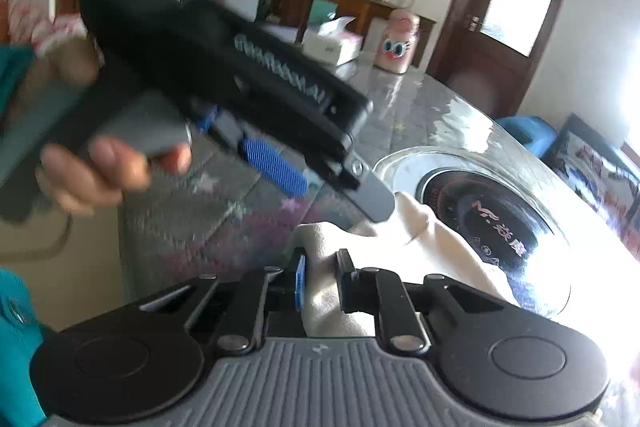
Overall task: Fold clothes
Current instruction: 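Grasp the sweatshirt edge with the left gripper while the right gripper grasps it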
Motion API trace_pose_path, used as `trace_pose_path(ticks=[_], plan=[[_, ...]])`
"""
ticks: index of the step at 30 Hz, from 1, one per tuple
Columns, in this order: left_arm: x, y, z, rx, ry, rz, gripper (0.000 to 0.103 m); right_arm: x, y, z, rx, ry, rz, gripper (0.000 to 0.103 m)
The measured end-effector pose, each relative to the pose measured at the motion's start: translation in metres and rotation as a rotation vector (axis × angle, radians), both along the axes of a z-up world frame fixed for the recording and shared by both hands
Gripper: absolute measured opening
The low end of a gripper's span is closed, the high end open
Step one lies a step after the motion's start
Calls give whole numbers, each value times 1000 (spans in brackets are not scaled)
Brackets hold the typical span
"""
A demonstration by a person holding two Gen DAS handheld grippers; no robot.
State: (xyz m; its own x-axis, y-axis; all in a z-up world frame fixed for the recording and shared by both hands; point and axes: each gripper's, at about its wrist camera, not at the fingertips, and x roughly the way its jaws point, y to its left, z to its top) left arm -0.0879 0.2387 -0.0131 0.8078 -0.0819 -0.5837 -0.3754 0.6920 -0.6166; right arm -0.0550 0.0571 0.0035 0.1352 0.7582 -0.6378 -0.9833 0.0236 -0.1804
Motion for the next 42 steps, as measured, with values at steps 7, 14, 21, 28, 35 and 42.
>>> trace_pose_path(ticks=[7, 14, 21, 28, 35, 42], plan=[[22, 8, -17, -209, 21, 45, 87, 14, -13, 17, 62, 72, -26, 12], [35, 15, -33, -379, 6, 76, 65, 15, -21, 21, 87, 96, -23, 12], [38, 19, -50, -417, 26, 97, 19, 11, -25, 14, 70, 104, -20, 16], [43, 12, -41, -307, 39, 66, 16, 19, -55, 16, 94, 148, -112, 25], [47, 5, -36, -251, 50, 50, 17, 68, -101, 9, 110, 171, -382, 33], [49, 3, -32, -203, 65, 21, 17, 143, -138, -15, 122, 223, -685, 37]])
